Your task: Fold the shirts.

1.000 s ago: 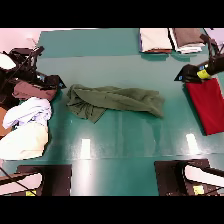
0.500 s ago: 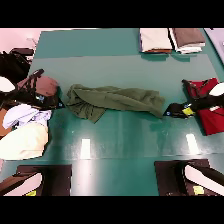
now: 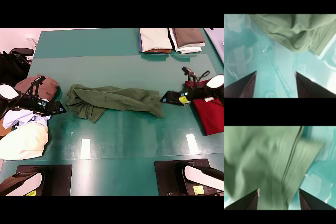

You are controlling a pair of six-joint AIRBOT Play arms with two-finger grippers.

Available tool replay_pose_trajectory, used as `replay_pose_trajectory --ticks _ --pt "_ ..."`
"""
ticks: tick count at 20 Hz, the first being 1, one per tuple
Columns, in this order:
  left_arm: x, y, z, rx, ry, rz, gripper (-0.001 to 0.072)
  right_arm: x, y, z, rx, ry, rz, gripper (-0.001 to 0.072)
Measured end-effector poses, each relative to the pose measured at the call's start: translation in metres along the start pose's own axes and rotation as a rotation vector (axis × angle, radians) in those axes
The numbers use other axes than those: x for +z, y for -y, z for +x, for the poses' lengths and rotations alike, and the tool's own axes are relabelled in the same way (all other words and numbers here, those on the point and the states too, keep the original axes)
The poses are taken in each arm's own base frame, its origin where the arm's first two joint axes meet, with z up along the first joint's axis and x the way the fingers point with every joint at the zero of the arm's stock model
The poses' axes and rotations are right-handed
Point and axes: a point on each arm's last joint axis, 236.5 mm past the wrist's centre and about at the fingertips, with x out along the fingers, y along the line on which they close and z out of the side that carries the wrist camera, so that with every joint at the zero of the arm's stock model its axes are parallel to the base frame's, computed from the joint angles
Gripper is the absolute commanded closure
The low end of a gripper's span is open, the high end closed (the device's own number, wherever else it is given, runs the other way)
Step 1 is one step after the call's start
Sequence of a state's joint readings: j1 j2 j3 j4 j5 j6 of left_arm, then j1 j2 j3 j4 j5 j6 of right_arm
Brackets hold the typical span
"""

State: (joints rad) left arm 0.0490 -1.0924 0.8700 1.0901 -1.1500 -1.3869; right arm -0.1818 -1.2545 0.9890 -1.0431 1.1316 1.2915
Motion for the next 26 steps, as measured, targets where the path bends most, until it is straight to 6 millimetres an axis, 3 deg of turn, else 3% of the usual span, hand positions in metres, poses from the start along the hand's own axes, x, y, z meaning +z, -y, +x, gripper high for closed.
replay_pose_trajectory --ticks 3,6,12,13,15,16,19,26 --pt "0.001 0.000 0.001 -0.001 0.006 -0.003 0.0145 0.035 0.007 0.010 0.000 0.011 0.008 0.0167" --pt "0.002 0.000 0.001 -0.002 0.012 -0.011 0.0145 0.058 0.017 0.029 0.002 -0.009 0.025 0.0193" --pt "0.004 0.000 0.001 -0.002 0.020 -0.022 0.0145 0.066 0.016 0.068 0.024 -0.112 0.020 0.0216" --pt "0.004 0.000 0.001 -0.002 0.020 -0.023 0.0145 0.065 0.015 0.073 0.026 -0.122 0.015 0.0300" --pt "0.005 0.000 0.001 -0.001 0.021 -0.025 0.0144 0.067 0.013 0.077 0.027 -0.125 0.009 0.0625" --pt "0.005 0.000 0.001 -0.001 0.021 -0.025 0.0144 0.068 0.013 0.078 0.026 -0.121 0.006 0.0694" --pt "0.004 0.000 0.001 -0.001 0.021 -0.026 0.0143 0.077 0.008 0.072 0.022 -0.085 -0.017 0.0694" --pt "-0.004 -0.002 0.010 -0.007 0.005 -0.048 0.0143 0.107 -0.023 0.006 0.011 0.099 -0.104 0.0694"
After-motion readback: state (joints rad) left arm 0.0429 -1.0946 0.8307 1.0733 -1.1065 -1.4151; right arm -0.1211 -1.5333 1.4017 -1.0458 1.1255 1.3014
